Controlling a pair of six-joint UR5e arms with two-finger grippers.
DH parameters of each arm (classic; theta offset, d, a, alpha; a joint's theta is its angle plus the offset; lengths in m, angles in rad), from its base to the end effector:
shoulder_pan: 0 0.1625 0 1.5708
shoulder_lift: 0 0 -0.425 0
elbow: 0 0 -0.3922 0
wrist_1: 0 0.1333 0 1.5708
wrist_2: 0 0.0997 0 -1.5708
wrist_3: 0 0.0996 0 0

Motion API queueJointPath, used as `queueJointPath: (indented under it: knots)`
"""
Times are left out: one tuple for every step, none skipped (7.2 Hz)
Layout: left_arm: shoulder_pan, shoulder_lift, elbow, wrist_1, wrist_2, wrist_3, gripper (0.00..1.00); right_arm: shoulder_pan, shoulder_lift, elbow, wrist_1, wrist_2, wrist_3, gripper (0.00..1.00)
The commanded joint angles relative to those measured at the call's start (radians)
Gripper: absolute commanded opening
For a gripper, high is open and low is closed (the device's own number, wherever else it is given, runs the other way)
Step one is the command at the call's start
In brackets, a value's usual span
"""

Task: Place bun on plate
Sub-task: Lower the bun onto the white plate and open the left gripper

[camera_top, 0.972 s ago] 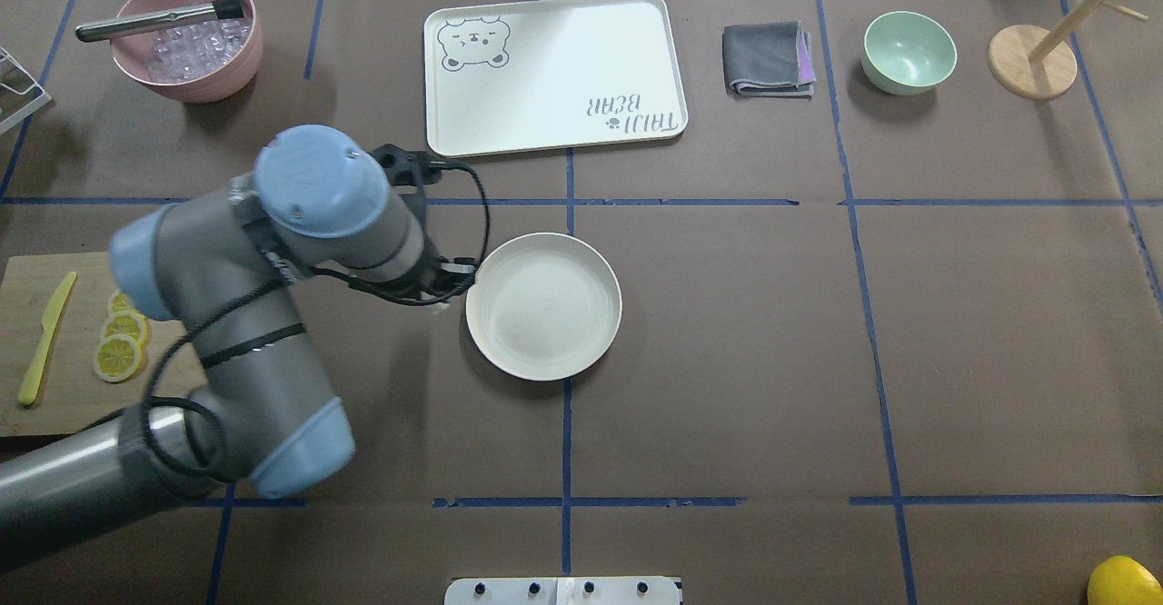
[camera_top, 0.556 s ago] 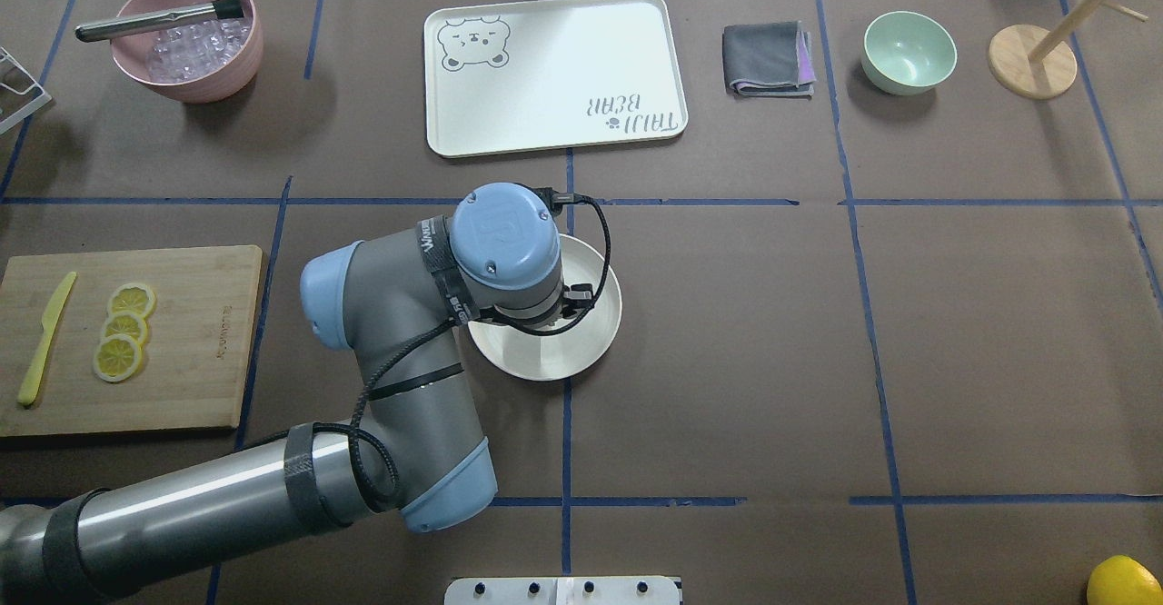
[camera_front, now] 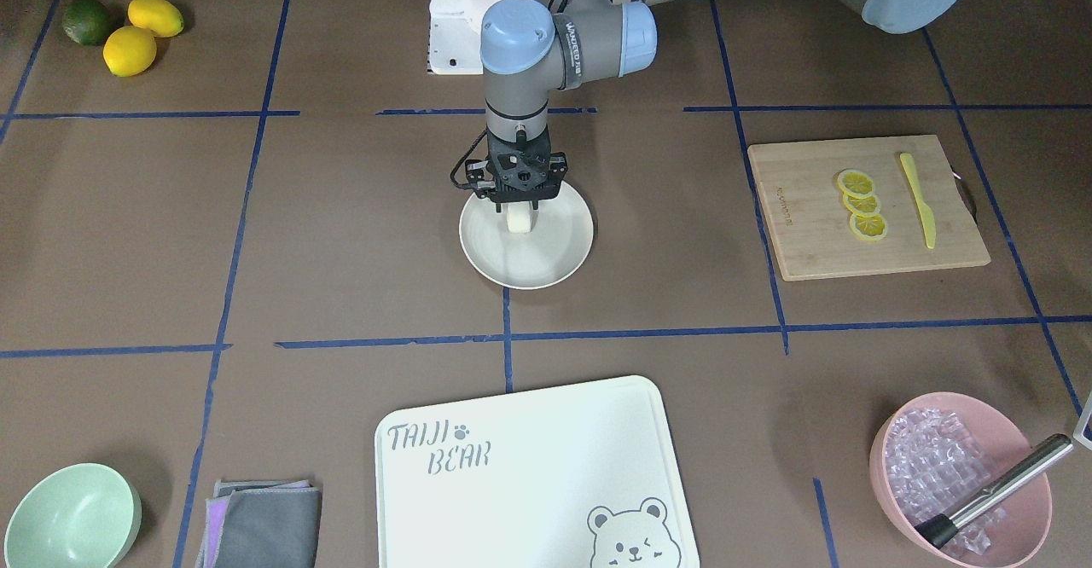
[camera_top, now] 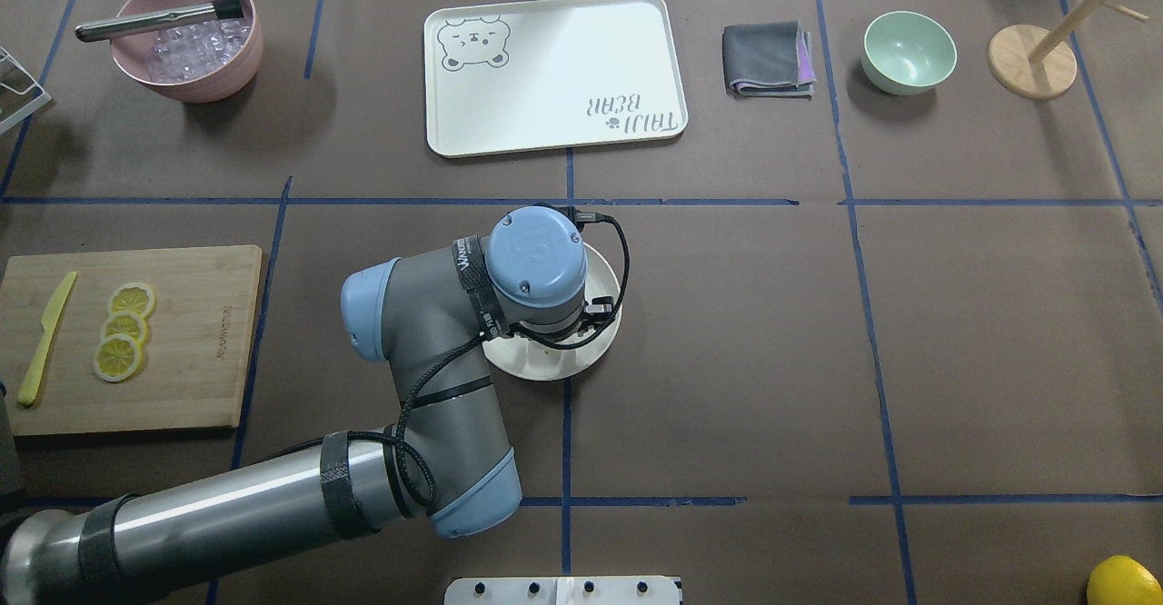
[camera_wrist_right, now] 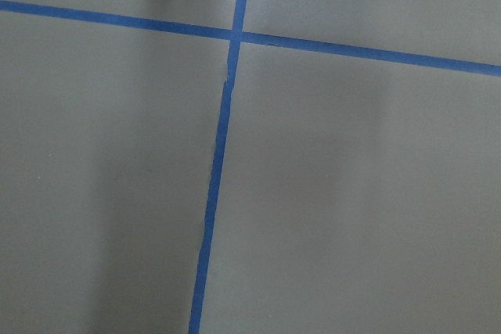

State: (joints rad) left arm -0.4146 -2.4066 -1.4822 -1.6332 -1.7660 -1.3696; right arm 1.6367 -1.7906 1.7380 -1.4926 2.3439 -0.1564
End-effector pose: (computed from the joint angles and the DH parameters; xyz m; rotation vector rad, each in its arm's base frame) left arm 0.6337 -0.4034 0.1762 0.0689 0.8252 -0.1221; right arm 0.0900 -0.3954 0.6666 0.1099 -0.7659 -0.0958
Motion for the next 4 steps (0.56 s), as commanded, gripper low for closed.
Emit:
queueJointPath:
  knots:
    - [-0.004,-0.002,-0.021,-0.002,-0.001,0.006,1.0,0.0,-0.001,0.0,0.0,0.0,0.0,0.99]
    - [-0.032,0.009,-0.036,0.019,-0.01,0.064,1.0,0.0,-0.001,-0.001,0.0,0.0,0.0,0.99]
    - [-0.067,0.035,-0.068,0.054,-0.056,0.131,1.0,0.0,-0.001,-0.003,0.0,0.0,0.0,0.99]
    - [-0.132,0.111,-0.17,0.128,-0.161,0.226,1.0,0.0,-0.001,-0.003,0.0,0.0,0.0,0.99]
